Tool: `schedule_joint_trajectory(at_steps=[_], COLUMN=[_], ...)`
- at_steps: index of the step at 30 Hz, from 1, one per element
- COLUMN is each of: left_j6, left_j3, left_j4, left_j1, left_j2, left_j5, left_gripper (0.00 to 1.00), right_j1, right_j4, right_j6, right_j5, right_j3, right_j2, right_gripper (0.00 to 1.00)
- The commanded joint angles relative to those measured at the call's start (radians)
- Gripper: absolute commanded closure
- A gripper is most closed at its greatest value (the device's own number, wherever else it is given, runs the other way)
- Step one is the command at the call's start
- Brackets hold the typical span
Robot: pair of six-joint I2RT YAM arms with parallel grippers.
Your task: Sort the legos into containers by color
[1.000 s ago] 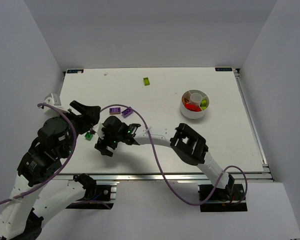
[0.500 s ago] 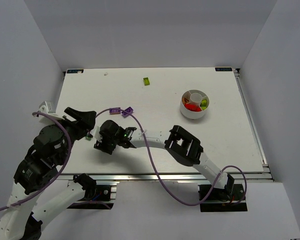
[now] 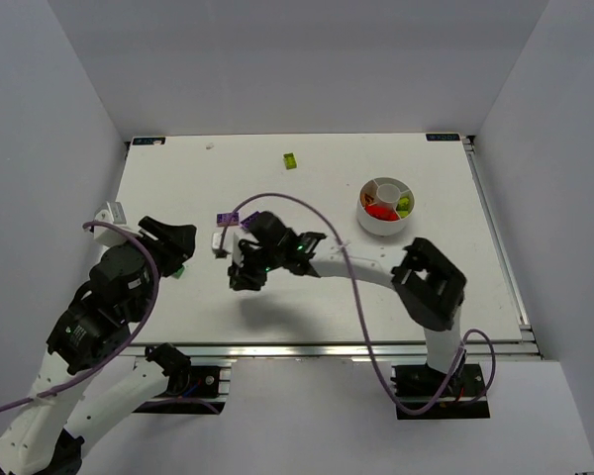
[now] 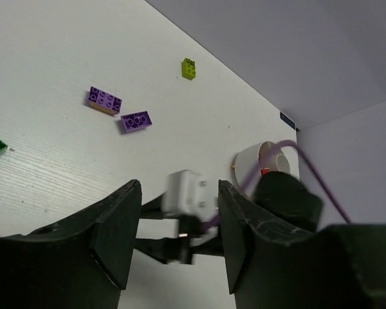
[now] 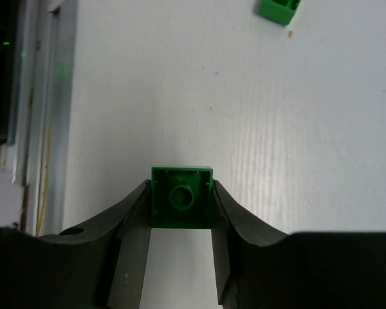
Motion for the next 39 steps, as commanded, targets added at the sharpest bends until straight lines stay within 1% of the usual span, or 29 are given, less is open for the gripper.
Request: schedule_joint_trajectory(at_steps=[1,2,3,4,5,6,8,9,10,11,12,14,15,17,18,20,21,24,26,29,32,35,38,39], left_j6=[-0.002,-0.004,-0.007,-0.016,-0.020,-0.027,-0.043,-0.048,-0.059,-0.065,-0.071,-0.085,-0.091,-0.112,-0.119,-0.135,-0.139,-0.152,-0.159,-0.162,-0.154,-0.152,-0.160,-0.163], left_j3=[-0.025,-0.035,-0.064,-0.080,-0.098,-0.117,-0.176,-0.198,-0.241,-0.261,-0.281,-0.334,-0.350,-0.393,-0.407,-0.440,-0.451,-0.482,-0.494,-0.513,-0.506,-0.497,-0.499,-0.500], left_j4=[0.063,0.075,0.101,0.117,0.132,0.160,0.187,0.213,0.226,0.237,0.261,0.286,0.307,0.329,0.335,0.353,0.356,0.373,0.385,0.401,0.405,0.399,0.392,0.390], left_j1=[0.003,0.003,0.003,0.003,0.003,0.003,0.003,0.003,0.003,0.003,0.003,0.003,0.003,0.003,0.003,0.003,0.004,0.003,0.003,0.003,0.003,0.003,0.003,0.003], left_j2=[0.016,0.016,0.012,0.009,0.008,0.006,0.008,0.008,0.012,0.014,0.017,0.022,0.022,0.019,0.017,0.009,0.006,-0.004,-0.004,0.005,0.026,0.032,0.014,0.009], left_j5=[0.003,0.009,0.012,0.022,0.029,0.033,0.052,0.056,0.061,0.068,0.075,0.084,0.091,0.099,0.107,0.118,0.128,0.141,0.154,0.177,0.191,0.193,0.187,0.185], left_gripper=[0.40,0.41,0.44,0.46,0.48,0.53,0.58,0.61,0.63,0.64,0.65,0.65,0.65,0.61,0.61,0.60,0.59,0.55,0.54,0.53,0.53,0.52,0.52,0.52], right_j1=[-0.109,-0.136,-0.191,-0.221,-0.250,-0.314,-0.379,-0.444,-0.478,-0.509,-0.570,-0.636,-0.701,-0.764,-0.825,-0.883,-0.937,-1.020,-1.049,-1.085,-1.085,-1.085,-1.085,-1.114], right_j4=[-0.040,-0.099,-0.132,-0.156,-0.173,-0.198,-0.222,-0.239,-0.253,-0.267,-0.279,-0.316,-0.327,-0.350,-0.356,-0.374,-0.383,-0.445,-0.501,-0.532,-0.540,-0.526,-0.485,-0.474], right_j6=[-0.080,-0.101,-0.124,-0.149,-0.153,-0.156,-0.164,-0.163,-0.161,-0.157,-0.150,-0.135,-0.118,-0.104,-0.085,-0.068,-0.060,-0.037,-0.035,-0.019,0.000,0.034,0.079,0.087], right_j5=[-0.236,-0.269,-0.315,-0.323,-0.325,-0.333,-0.336,-0.337,-0.337,-0.331,-0.324,-0.327,-0.325,-0.327,-0.333,-0.340,-0.350,-0.371,-0.382,-0.386,-0.383,-0.365,-0.307,-0.287], right_j3=[-0.061,-0.087,-0.097,-0.104,-0.113,-0.129,-0.130,-0.127,-0.120,-0.111,-0.098,-0.063,-0.051,-0.017,-0.005,0.033,0.049,0.144,0.227,0.299,0.336,0.336,0.315,0.307], right_j2=[-0.167,-0.194,-0.220,-0.270,-0.297,-0.321,-0.389,-0.409,-0.441,-0.455,-0.470,-0.479,-0.481,-0.476,-0.466,-0.446,-0.418,-0.337,-0.291,-0.211,-0.142,-0.119,-0.101,-0.087], right_gripper=[1.00,1.00,1.00,1.00,1.00,1.00,1.00,1.00,1.00,1.00,1.00,1.00,1.00,1.00,1.00,1.00,1.00,1.00,1.00,1.00,1.00,1.00,1.00,1.00])
